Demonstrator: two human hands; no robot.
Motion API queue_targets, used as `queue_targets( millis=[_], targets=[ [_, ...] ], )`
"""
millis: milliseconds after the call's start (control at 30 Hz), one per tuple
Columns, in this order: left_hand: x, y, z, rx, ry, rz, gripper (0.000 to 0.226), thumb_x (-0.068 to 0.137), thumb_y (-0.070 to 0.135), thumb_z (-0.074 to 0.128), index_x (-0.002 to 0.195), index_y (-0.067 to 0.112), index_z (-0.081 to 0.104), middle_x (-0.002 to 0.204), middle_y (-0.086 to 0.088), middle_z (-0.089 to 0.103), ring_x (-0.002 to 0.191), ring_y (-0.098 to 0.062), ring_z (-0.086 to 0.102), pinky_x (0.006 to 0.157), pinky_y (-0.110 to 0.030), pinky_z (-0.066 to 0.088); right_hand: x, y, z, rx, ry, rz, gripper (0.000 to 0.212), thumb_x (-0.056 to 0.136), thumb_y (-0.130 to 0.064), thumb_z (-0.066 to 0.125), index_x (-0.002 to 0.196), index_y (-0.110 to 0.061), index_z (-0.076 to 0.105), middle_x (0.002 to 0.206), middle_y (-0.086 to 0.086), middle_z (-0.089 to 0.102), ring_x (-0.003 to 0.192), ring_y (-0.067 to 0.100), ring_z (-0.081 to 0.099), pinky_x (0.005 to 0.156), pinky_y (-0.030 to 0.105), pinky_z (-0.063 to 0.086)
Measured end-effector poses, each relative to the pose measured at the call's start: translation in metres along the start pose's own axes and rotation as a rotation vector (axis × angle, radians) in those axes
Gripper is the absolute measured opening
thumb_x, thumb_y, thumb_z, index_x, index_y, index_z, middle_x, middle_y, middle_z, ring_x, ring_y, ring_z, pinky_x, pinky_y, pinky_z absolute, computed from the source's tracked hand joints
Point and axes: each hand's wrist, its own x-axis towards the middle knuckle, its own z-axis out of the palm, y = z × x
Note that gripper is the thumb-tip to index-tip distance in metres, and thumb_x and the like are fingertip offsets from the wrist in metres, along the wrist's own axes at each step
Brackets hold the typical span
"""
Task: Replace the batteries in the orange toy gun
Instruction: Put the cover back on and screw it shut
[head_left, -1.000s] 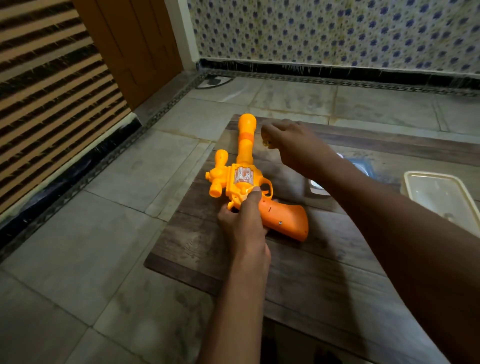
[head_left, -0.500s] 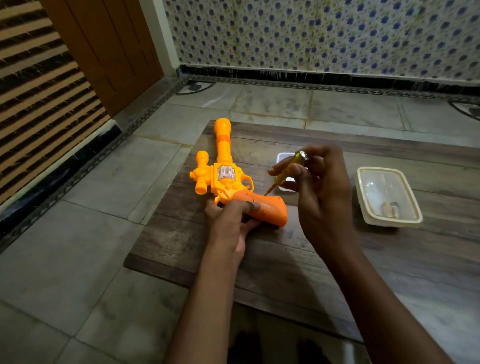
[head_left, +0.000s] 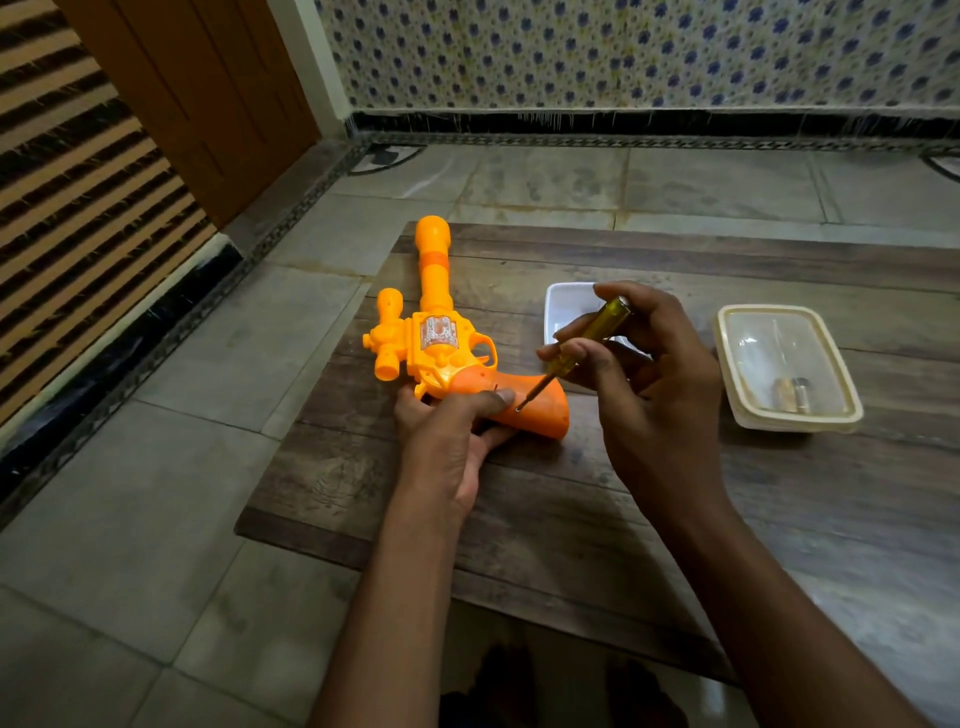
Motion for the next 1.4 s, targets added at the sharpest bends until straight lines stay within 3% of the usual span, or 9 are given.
queue_targets(
  millis=[300,467,867,1033,1167,1300,1400],
  targets=[
    [0.003,-0.003,-0.001,0.001,0.012,-0.001,0.074,0.077,-0.019,0.071,0.135,0.016,0.043,0.114,-0.006,0.061,0.101,-0.025,0.063,0.052,-0.038,0.062,0.0,0.003,0.0,-0.007,-0.003,0.014,0.03,0.097,0.008,0.059,0.126,0.005,0.053,0.1,0.016,0.069,0.091,0.018,0.077,0.082,0.039,0.063],
    [0.006,-0.005,-0.003,0.01,0.005,-0.005,0.073,0.076,-0.019,0.072,0.137,0.014,0.046,0.115,-0.006,0.063,0.107,-0.027,0.063,0.056,-0.041,0.063,-0.001,0.004,0.0,-0.014,-0.006,0.016,0.029,0.096,0.005,0.061,0.124,0.004,0.053,0.1,0.015,0.069,0.092,0.019,0.076,0.081,0.04,0.064],
    [0.014,-0.01,-0.008,-0.001,0.007,-0.032,0.089,0.073,-0.016,0.076,0.148,0.014,0.039,0.133,-0.013,0.058,0.119,-0.035,0.059,0.059,-0.044,0.064,0.001,0.007,0.001,-0.094,-0.018,-0.029,0.027,0.097,0.001,0.062,0.123,0.004,0.053,0.1,0.009,0.069,0.092,0.014,0.076,0.079,0.039,0.064],
    [0.017,-0.013,-0.01,-0.028,0.009,0.005,0.096,0.056,-0.009,0.081,0.143,0.008,0.046,0.131,-0.023,0.063,0.117,-0.042,0.064,0.066,-0.051,0.062,0.001,0.008,0.002,-0.197,-0.043,-0.135,0.031,0.096,-0.01,0.066,0.123,-0.003,0.055,0.098,0.006,0.071,0.092,0.015,0.075,0.078,0.042,0.063],
    [0.018,-0.014,-0.012,0.011,0.018,0.01,0.111,0.039,0.003,0.087,0.143,0.011,0.05,0.13,-0.021,0.065,0.116,-0.042,0.065,0.077,-0.061,0.061,0.001,0.004,0.006,-0.413,-0.045,-0.329,0.041,0.088,-0.016,0.079,0.123,-0.001,0.063,0.096,0.008,0.071,0.083,0.016,0.072,0.075,0.031,0.06],
    [0.019,-0.014,-0.014,-0.018,0.005,0.016,0.087,0.06,-0.01,0.081,0.139,0.009,0.053,0.126,-0.022,0.068,0.115,-0.043,0.067,0.078,-0.064,0.06,0.003,0.003,0.011,-0.447,-0.05,-0.432,0.036,0.088,-0.013,0.08,0.119,0.001,0.068,0.101,0.009,0.073,0.085,0.021,0.07,0.076,0.037,0.056],
    [0.02,-0.015,-0.014,-0.035,-0.002,0.021,0.08,0.067,-0.012,0.079,0.139,0.009,0.053,0.127,-0.023,0.068,0.116,-0.043,0.067,0.075,-0.061,0.061,0.005,0.004,0.01,-0.331,-0.101,-0.386,0.033,0.092,-0.004,0.072,0.123,0.004,0.064,0.112,0.011,0.072,0.102,0.022,0.072,0.084,0.042,0.059]
  ],
)
